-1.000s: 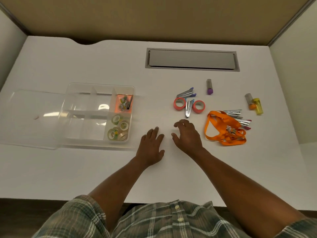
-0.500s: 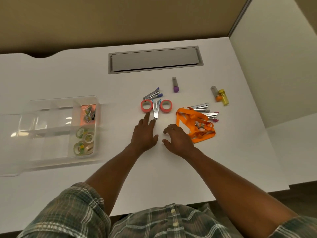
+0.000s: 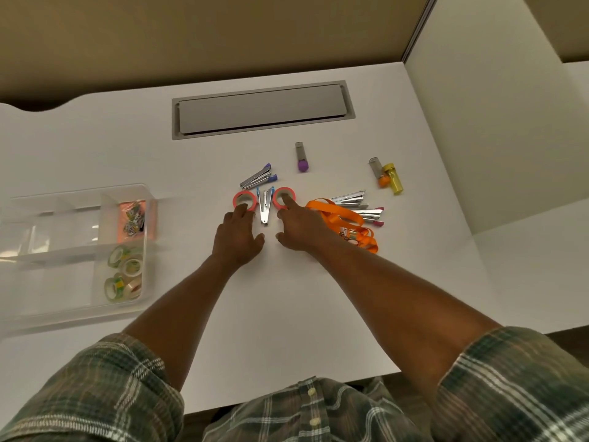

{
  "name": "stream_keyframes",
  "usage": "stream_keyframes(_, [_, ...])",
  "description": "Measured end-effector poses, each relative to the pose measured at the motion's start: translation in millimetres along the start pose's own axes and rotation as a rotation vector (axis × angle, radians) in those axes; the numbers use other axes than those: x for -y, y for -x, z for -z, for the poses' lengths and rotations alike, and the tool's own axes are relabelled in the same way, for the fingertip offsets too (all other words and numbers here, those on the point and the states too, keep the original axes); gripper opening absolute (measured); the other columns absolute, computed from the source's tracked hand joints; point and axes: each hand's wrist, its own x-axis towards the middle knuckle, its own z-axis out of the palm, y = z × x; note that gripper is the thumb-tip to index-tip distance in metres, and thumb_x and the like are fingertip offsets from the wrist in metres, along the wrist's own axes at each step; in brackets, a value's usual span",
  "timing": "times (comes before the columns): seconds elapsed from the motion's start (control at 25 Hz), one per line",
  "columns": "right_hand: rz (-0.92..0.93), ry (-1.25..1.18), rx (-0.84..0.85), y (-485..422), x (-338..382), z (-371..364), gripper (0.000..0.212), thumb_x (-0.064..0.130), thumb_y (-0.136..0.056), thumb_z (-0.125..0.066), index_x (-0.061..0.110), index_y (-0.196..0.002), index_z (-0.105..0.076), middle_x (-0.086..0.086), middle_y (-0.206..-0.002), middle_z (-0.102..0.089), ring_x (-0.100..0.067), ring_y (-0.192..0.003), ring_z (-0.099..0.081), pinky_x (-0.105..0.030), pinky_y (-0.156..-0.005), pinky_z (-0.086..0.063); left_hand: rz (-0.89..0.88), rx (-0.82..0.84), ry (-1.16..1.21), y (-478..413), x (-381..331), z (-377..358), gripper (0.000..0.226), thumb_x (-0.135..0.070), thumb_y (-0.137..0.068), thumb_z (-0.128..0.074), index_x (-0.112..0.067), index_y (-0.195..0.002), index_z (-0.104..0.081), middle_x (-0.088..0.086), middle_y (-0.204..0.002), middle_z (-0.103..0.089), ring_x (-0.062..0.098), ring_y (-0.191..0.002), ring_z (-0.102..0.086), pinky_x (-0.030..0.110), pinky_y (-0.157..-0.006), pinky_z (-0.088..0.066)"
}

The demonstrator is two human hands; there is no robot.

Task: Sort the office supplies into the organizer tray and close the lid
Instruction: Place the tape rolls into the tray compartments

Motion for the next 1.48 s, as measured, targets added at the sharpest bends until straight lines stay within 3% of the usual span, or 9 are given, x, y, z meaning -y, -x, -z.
stream_keyframes(0.2, [0.023,0.073,-0.022,0,-1,-5,0.041,0.034,-0.093,-0.061,0.015,-0.130,-0.060,-0.009,-0.144,-0.051,-0.027,-0.113,-0.060,-0.032,-0.083,-0.049,-0.022,-0.023,0.030,9,3,-3,0.048,-0.036,-0.086,-0.065,-0.008,-0.124,-0.058,0.011,-0.127,-0.055,0.031,-0.104,-0.055,0.040,-0.083,-0.050])
stream_keyframes(0.32, [0.030,0.011,-0.087,6,0,-14,0.038,0.020,-0.097,-0.056,0.017,-0.135,-0.058,-0.011,-0.143,-0.052,-0.028,-0.116,-0.059,-0.034,-0.089,-0.052,-0.005,-0.062,0.092,17,2,-3,0.040,-0.032,-0.087,-0.064,-0.011,-0.121,-0.060,0.009,-0.129,-0.056,0.028,-0.102,-0.058,0.036,-0.084,-0.050])
stream_keyframes(0.48, [0.002,-0.162,-0.198,15,4,-19,0.042,0.011,-0.094,-0.058,0.022,-0.134,-0.055,-0.009,-0.140,-0.053,-0.029,-0.110,-0.059,-0.034,-0.082,-0.052,0.013,-0.156,0.207,26,1,3,0.033,-0.021,-0.085,-0.065,-0.011,-0.114,-0.052,0.010,-0.110,-0.059,0.026,-0.086,-0.060,0.030,-0.068,-0.043])
stream_keyframes(0.6, [0.000,-0.218,-0.296,22,13,-25,0.053,0.013,-0.092,-0.062,0.022,-0.143,-0.047,-0.012,-0.127,-0.059,-0.029,-0.103,-0.062,-0.030,-0.074,-0.049,0.066,-0.203,0.322,35,4,8,0.031,-0.019,-0.085,-0.066,-0.016,-0.108,-0.045,0.004,-0.099,-0.060,0.023,-0.077,-0.059,0.028,-0.063,-0.041])
stream_keyframes(0.68, [-0.021,-0.267,-0.337,24,23,-29,0.055,0.015,-0.093,-0.062,0.019,-0.145,-0.044,-0.012,-0.124,-0.061,-0.028,-0.102,-0.064,-0.027,-0.073,-0.047,0.100,-0.214,0.395,43,9,12,0.040,-0.022,-0.086,-0.066,-0.017,-0.119,-0.044,0.004,-0.103,-0.062,0.024,-0.081,-0.063,0.028,-0.066,-0.046])
stream_keyframes(1.0, [-0.105,-0.682,-0.440,10,91,-29,0.037,0.037,-0.092,-0.066,0.017,-0.123,-0.061,-0.004,-0.116,-0.067,-0.012,-0.098,-0.057,-0.023,-0.084,-0.047,0.174,-0.342,0.552,71,55,37,0.027,-0.039,-0.092,-0.062,-0.018,-0.108,-0.055,-0.002,-0.101,-0.062,0.014,-0.080,-0.059,0.029,-0.068,-0.051])
stream_keyframes(1.12, [-0.114,-0.846,-0.388,3,128,-25,0.040,0.048,-0.088,-0.069,0.020,-0.115,-0.062,-0.002,-0.111,-0.065,-0.015,-0.096,-0.063,-0.024,-0.079,-0.054,0.160,-0.433,0.553,83,87,52,0.024,-0.026,-0.089,-0.066,-0.015,-0.107,-0.056,0.002,-0.106,-0.056,0.012,-0.077,-0.058,0.027,-0.066,-0.050])
stream_keyframes(1.24, [-0.130,-1.035,-0.265,-4,170,-16,0.042,0.055,-0.084,-0.071,0.021,-0.107,-0.061,0.000,-0.110,-0.065,-0.022,-0.092,-0.070,-0.046,-0.086,-0.059,0.216,-0.510,0.633,95,122,67,0.027,-0.019,-0.083,-0.071,-0.014,-0.103,-0.055,0.003,-0.109,-0.051,0.010,-0.075,-0.058,0.017,-0.067,-0.046])
stream_keyframes(1.48, [-0.040,-1.132,-0.137,-16,250,-2,0.026,0.046,-0.085,-0.071,0.023,-0.096,-0.067,0.006,-0.101,-0.070,-0.018,-0.083,-0.073,-0.048,-0.087,-0.059,0.398,-0.572,0.730,121,194,89,0.028,-0.028,-0.079,-0.077,-0.015,-0.095,-0.057,0.001,-0.098,-0.053,0.012,-0.076,-0.060,0.018,-0.067,-0.046])
